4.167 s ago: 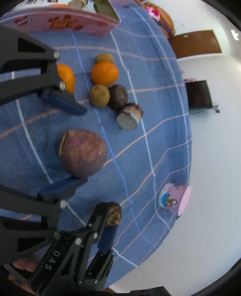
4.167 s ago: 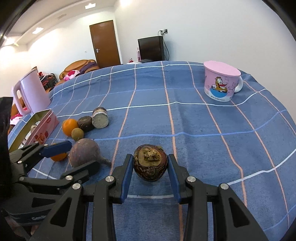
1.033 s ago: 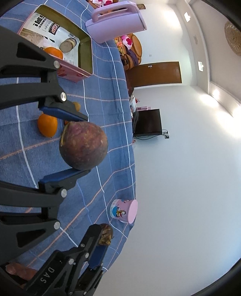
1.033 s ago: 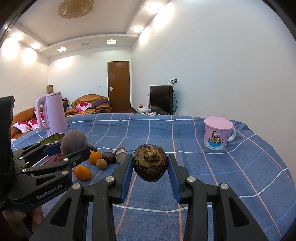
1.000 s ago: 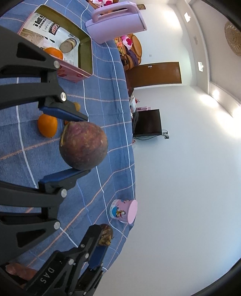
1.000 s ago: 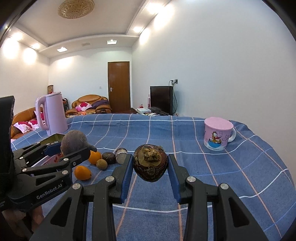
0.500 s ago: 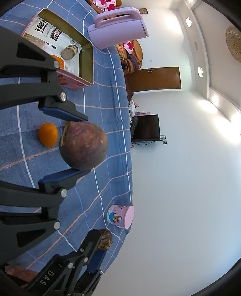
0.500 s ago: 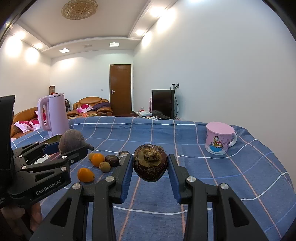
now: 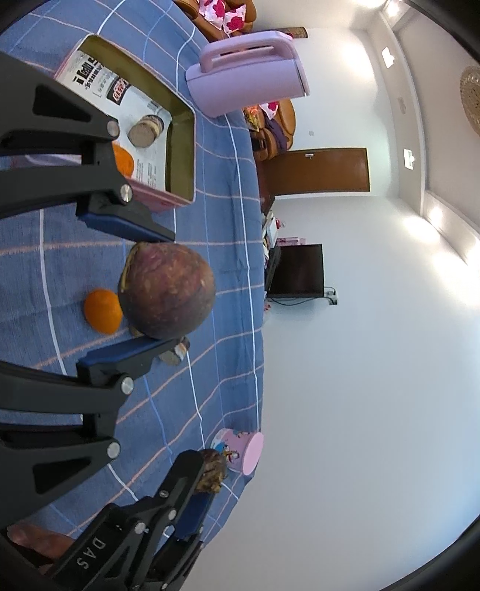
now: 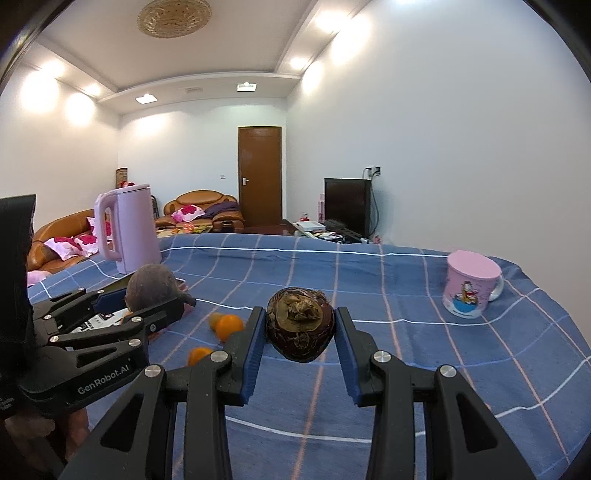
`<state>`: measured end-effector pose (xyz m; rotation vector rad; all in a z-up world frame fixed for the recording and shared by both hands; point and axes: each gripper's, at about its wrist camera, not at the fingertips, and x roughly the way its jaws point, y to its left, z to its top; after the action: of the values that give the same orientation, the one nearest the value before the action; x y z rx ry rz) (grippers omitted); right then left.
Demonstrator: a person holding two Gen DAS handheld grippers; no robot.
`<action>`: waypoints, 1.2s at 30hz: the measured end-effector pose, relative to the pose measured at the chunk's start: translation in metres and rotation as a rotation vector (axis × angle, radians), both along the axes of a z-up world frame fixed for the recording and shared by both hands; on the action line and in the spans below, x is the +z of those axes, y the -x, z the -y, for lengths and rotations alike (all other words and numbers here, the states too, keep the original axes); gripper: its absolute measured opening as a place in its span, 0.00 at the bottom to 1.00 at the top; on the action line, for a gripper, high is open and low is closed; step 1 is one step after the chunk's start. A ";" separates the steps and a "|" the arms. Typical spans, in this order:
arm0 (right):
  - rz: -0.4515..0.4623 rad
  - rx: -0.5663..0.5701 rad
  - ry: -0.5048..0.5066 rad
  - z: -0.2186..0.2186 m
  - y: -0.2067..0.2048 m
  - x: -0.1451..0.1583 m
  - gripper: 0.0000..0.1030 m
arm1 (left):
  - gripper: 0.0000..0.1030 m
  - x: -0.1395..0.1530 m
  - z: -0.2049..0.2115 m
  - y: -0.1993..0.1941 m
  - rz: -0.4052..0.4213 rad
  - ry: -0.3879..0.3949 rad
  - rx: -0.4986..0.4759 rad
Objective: Organize fruits
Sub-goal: 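Carry the purple fruit and brown fruit over the tin box with both tools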
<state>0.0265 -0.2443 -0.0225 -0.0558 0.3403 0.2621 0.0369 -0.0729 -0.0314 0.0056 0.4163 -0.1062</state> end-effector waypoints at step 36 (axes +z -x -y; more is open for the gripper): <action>-0.028 0.292 0.039 -0.144 -0.031 0.001 0.38 | 0.50 -0.002 -0.131 -0.007 -0.048 0.023 0.273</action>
<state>0.0577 -0.1001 -0.0218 -0.1407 0.3654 0.5461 0.0443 0.0584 -0.0338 -0.0759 0.4603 0.1580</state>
